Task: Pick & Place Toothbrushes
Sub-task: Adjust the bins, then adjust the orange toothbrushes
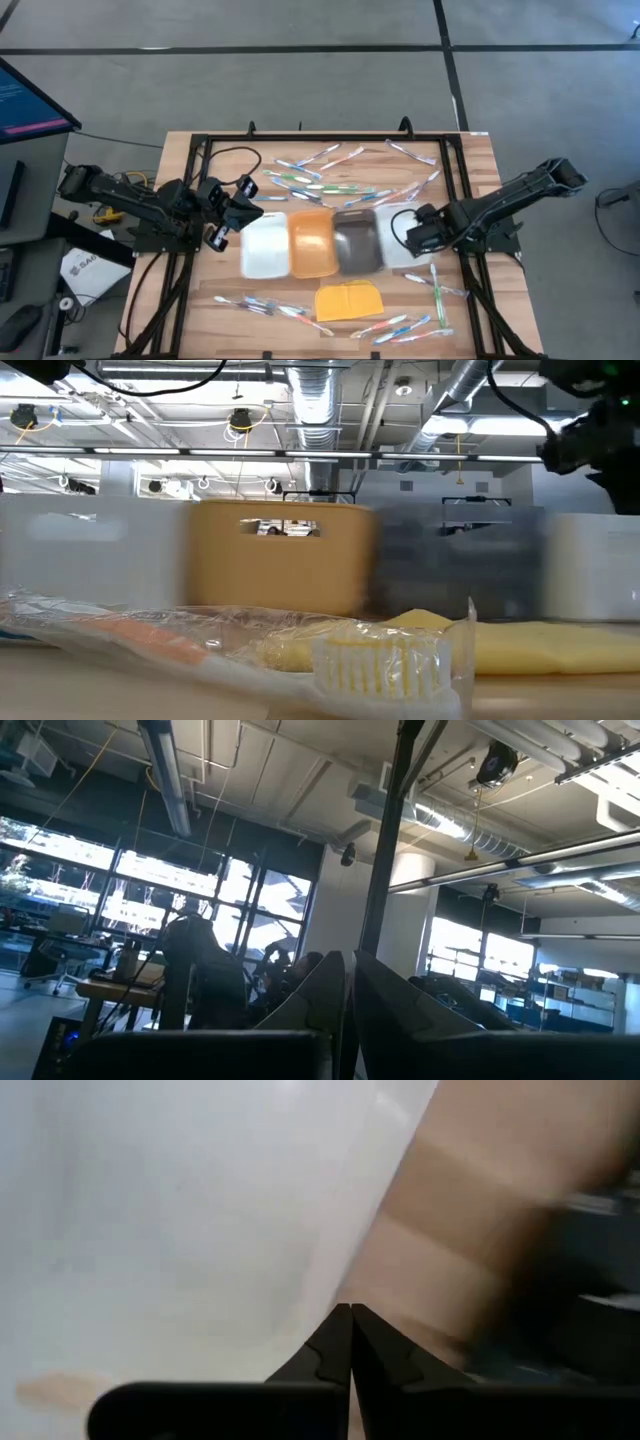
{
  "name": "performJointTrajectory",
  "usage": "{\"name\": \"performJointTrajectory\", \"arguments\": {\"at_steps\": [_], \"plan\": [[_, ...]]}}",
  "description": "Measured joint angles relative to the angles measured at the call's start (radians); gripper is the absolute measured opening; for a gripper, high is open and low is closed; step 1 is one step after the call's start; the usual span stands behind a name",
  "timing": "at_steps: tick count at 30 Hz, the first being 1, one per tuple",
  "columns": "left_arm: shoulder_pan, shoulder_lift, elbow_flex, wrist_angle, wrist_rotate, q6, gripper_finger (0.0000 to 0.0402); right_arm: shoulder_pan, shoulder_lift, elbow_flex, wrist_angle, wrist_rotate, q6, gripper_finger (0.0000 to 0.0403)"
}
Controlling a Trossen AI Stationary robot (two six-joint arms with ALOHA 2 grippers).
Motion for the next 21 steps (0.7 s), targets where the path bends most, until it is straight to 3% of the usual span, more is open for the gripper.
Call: {"name": "performJointTrajectory", "arguments": {"at_steps": [4, 21], "plan": [[0.000, 0.000, 0.000, -0.001, 0.000, 0.000, 0.0019, 0.009, 0.024, -0.001, 0.067, 0.000, -0.027, 0.0000], [0.000, 0.000, 0.000, -0.001, 0.003, 0.000, 0.0019, 0.011, 0.045, -0.002, 0.009, 0.004, -0.008, 0.0000]]}}
